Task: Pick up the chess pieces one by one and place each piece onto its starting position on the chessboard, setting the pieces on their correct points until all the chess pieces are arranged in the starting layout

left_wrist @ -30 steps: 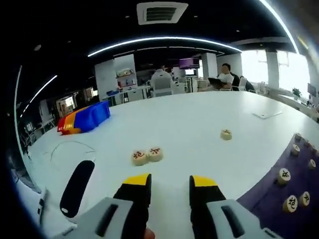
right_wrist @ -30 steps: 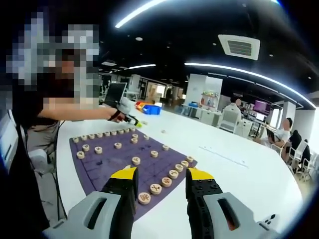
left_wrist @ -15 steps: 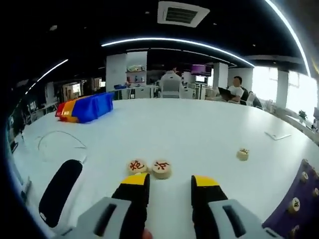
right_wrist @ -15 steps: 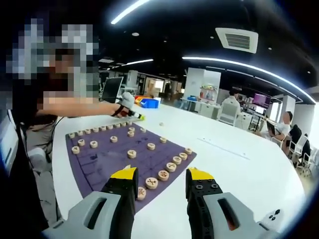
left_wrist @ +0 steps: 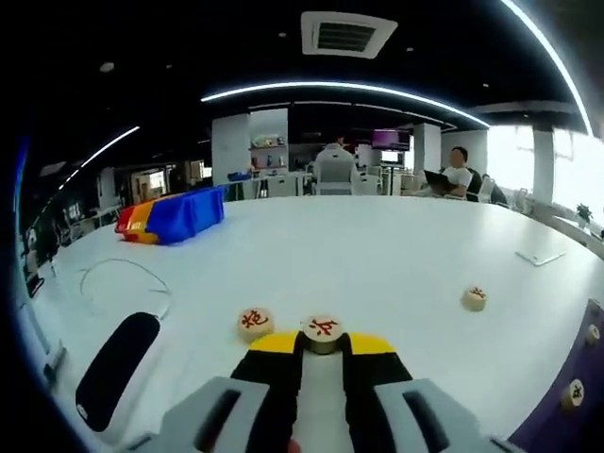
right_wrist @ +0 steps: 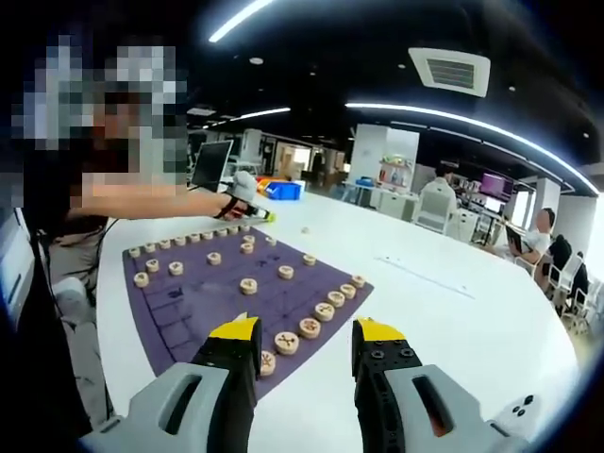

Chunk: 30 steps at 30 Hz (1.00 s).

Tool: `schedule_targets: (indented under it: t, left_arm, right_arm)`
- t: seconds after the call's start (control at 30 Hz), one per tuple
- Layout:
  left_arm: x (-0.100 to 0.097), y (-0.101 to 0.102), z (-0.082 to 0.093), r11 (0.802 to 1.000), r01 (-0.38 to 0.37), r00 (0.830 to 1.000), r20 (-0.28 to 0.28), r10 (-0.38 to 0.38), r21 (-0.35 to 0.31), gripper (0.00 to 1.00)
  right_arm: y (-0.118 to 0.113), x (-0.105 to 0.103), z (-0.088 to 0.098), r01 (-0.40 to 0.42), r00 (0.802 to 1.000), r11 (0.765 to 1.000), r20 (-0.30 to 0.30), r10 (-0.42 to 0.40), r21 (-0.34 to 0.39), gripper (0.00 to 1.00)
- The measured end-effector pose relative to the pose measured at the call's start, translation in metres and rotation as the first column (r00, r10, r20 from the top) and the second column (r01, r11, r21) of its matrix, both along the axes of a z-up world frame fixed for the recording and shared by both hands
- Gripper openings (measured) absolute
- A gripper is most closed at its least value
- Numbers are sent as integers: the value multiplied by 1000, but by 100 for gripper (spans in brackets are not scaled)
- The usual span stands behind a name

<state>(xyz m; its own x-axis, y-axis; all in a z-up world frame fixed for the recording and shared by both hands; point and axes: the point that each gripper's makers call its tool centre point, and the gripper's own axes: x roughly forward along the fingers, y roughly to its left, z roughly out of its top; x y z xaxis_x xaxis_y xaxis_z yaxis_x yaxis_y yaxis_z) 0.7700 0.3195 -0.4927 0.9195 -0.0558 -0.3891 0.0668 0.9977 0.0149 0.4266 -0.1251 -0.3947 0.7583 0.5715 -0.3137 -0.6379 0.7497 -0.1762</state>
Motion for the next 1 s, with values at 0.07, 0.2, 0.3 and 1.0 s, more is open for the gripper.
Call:
schedule_targets:
  t: [0.07,0.2,0.3,1.0]
  left_arm:
    - [-5,-7,2,1000,20,1000,-7,-20,3,19]
    - [-13,-18,38,998,36,998,60,-32,-60,19]
    - [-22,-23,76,995,32,991,133,-19,-98,19]
    - [-158,-137,148,911,399,895,262,-361,-106,19]
  right_arm:
    - [-2,0,2,3,1000,1000,5,-3,5,39]
    - [-3,0,4,5,1000,1000,9,-6,9,39]
    - [-2,-2,5,-1,1000,1000,13,1,7,39]
    - [4,-21,37,-28,995,1000,91,27,13,39]
